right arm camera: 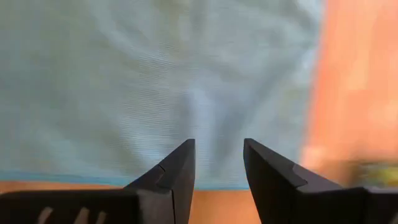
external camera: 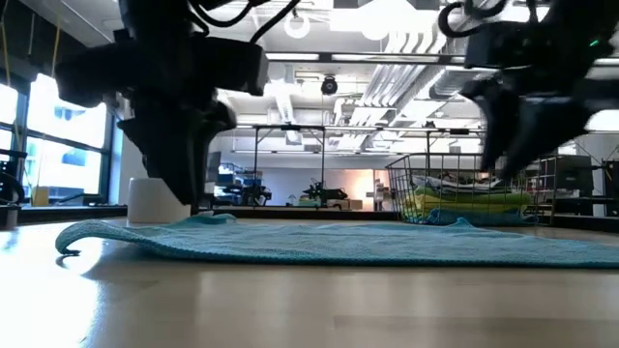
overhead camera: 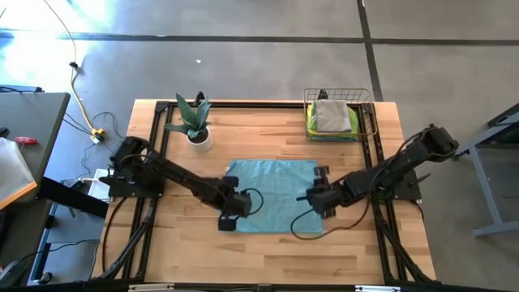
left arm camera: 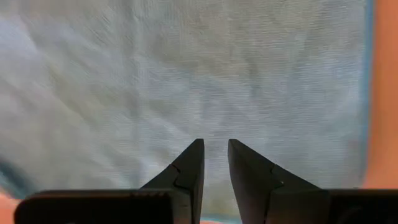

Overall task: Fold microfiber towels
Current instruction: Fold the blue towel

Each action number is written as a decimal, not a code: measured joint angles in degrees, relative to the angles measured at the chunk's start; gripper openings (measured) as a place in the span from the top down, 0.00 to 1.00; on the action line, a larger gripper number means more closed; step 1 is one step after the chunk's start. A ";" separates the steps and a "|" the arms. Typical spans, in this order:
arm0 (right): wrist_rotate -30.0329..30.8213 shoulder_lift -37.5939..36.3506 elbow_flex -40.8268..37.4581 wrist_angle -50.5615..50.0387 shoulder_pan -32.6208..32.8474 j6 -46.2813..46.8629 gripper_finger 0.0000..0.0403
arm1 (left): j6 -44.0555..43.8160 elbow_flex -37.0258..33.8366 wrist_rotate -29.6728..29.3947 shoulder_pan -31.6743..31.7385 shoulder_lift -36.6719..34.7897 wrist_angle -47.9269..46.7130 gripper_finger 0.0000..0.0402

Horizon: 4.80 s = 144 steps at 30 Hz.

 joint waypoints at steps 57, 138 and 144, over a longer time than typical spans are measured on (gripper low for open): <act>-22.92 10.62 -0.04 22.67 -9.46 28.73 0.68 | 29.35 -7.93 -25.01 20.62 3.41 17.36 0.84; -11.28 9.19 9.84 4.82 -18.54 1.26 0.68 | -1.17 -11.33 -0.95 4.05 -8.78 20.47 0.84; -20.36 9.36 9.49 7.14 -11.66 10.03 0.68 | -3.29 -11.26 0.95 -4.54 -7.33 21.33 0.83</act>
